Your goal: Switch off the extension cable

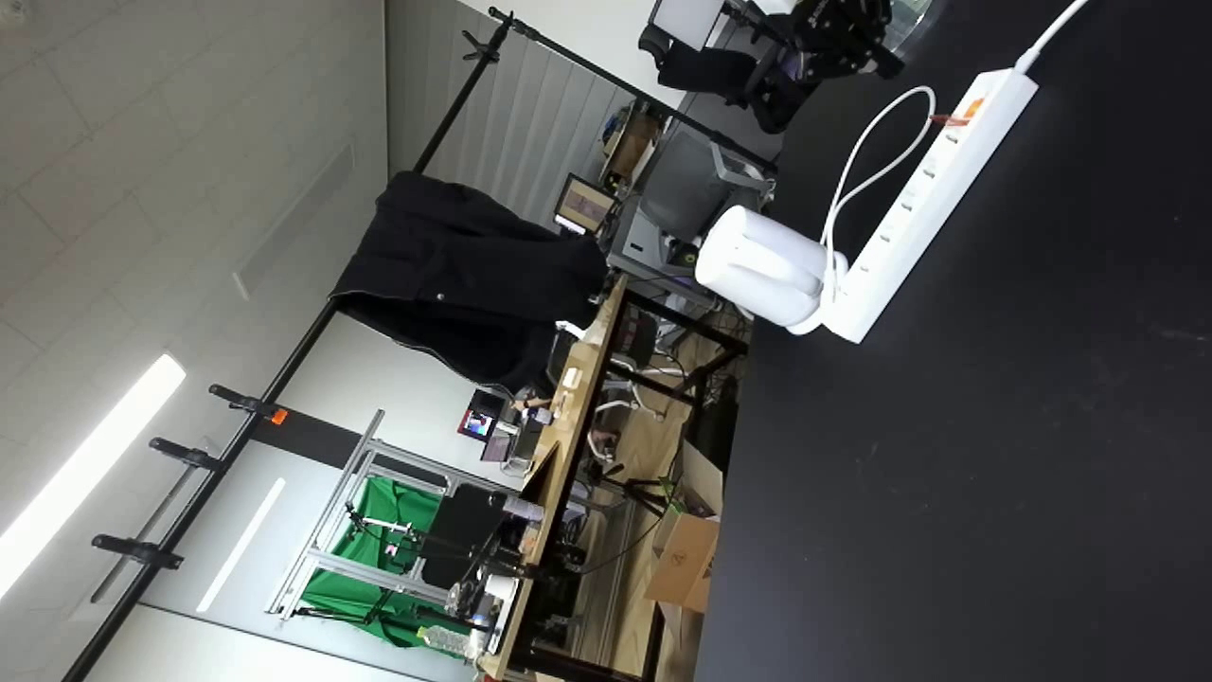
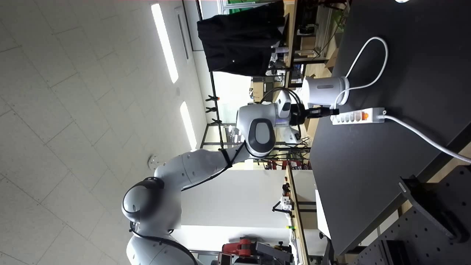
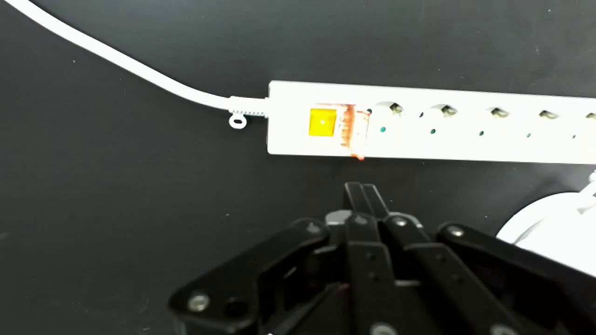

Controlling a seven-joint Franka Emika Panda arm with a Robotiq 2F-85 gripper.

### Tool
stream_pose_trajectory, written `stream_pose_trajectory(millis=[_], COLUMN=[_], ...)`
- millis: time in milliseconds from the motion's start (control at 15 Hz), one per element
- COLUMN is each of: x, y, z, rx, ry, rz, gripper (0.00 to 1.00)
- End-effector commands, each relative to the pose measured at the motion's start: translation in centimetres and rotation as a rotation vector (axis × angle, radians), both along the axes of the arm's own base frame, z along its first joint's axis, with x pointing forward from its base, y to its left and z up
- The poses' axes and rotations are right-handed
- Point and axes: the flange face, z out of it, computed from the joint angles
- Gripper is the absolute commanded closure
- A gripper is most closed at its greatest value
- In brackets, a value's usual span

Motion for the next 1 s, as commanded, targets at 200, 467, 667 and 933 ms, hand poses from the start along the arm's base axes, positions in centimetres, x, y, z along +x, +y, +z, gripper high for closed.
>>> stream_pose_trajectory(millis=[200,467,667,933], x=[2.3,2.1,1.9,2.0], y=[0.0,-0.2,-0.4,-0.6], z=[-2.3,-3.8,-4.6,-5.5], rx=[0.023,0.035,0.041,0.043], ry=[0.062,0.120,0.141,0.146], rz=[-0.054,-0.077,-0.091,-0.103], gripper=[1.00,1.00,1.00,1.00])
